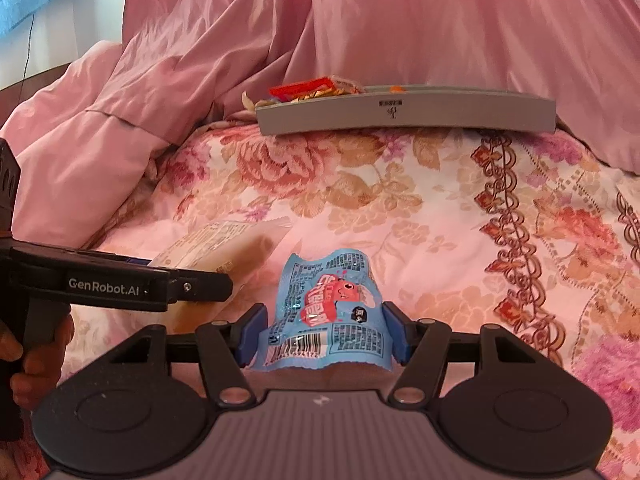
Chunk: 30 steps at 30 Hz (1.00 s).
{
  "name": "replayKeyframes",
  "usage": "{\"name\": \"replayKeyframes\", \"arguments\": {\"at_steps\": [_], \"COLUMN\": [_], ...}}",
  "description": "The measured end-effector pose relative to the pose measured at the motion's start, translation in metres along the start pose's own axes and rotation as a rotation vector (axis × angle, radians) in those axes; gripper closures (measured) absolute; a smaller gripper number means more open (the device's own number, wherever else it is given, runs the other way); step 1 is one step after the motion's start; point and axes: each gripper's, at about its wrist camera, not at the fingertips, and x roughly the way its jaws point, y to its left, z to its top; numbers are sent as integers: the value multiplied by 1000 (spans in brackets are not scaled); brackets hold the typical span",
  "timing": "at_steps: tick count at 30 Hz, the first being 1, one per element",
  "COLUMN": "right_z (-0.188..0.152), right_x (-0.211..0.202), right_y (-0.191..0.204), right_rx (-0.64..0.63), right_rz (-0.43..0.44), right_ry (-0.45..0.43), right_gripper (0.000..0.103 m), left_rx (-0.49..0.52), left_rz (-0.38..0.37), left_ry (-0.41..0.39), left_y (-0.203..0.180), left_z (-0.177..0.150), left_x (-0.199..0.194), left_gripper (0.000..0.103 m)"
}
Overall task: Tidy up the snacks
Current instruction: 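Lift the pastry bag and candy packet and carry them over the grey tray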
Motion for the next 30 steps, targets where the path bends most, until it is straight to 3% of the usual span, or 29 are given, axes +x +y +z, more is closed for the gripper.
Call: {"name": "replayKeyframes", "arguments": {"at_steps": [12,19,30], "right_z": [32,62,141], "right_x": [-10,-11,8], "right_y": [-23,-36,-67], "right_rx": [8,-25,-99], "right_rz": [-20,-14,-37], "right_ry": [-92,-147,-216], "right_gripper": [37,37,37], "left_rx": [-8,-18,-1], "left_rz": [32,30,73], "left_ry": [-75,-140,-236], "left_y": [-4,-9,-20], "left_z": [42,89,183], "left_x": [-2,5,26], "left_gripper": [35,35,35]}}
